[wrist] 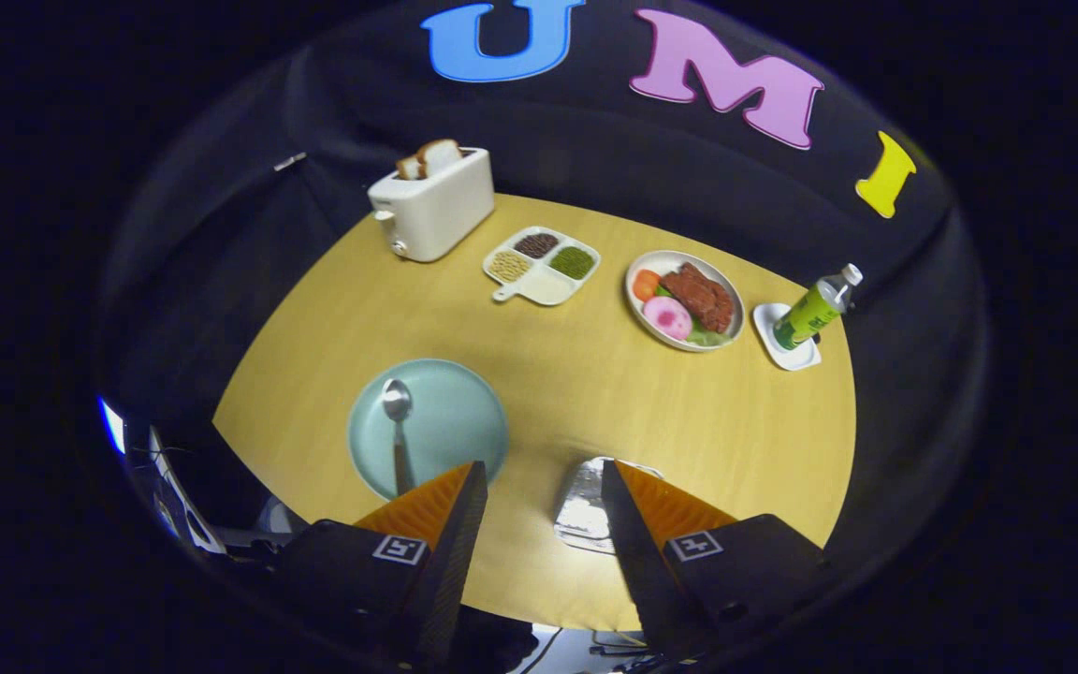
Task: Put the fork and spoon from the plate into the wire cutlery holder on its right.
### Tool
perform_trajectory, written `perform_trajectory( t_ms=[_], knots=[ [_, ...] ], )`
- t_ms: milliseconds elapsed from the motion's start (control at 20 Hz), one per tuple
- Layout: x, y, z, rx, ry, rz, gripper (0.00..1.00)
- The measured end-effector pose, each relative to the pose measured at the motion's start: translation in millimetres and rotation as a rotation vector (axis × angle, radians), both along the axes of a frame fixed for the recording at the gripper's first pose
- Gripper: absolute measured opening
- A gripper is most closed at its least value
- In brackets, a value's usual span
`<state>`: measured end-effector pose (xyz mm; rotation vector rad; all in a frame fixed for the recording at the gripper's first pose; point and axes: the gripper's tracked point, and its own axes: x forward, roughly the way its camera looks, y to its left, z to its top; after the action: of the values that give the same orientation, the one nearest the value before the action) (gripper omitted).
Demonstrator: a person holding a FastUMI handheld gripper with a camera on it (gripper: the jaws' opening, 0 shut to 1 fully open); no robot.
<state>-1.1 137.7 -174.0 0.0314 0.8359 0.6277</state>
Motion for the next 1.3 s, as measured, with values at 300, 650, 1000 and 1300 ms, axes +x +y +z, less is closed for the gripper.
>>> perform_trajectory(
  t_ms=[300,650,1000,1300],
  knots=[
    [-48.1,101.6,-56.1,-0.027,0.081,0.167,0.76],
    [-46.0,142.8,-127.7,-0.133,0.161,0.193,0.72],
    [-37.8,162.6,-148.1,-0.130,0.226,0.169,0.28],
    [-30.2,152.0,-123.8,-0.078,0.211,0.099,0.11]
  ],
)
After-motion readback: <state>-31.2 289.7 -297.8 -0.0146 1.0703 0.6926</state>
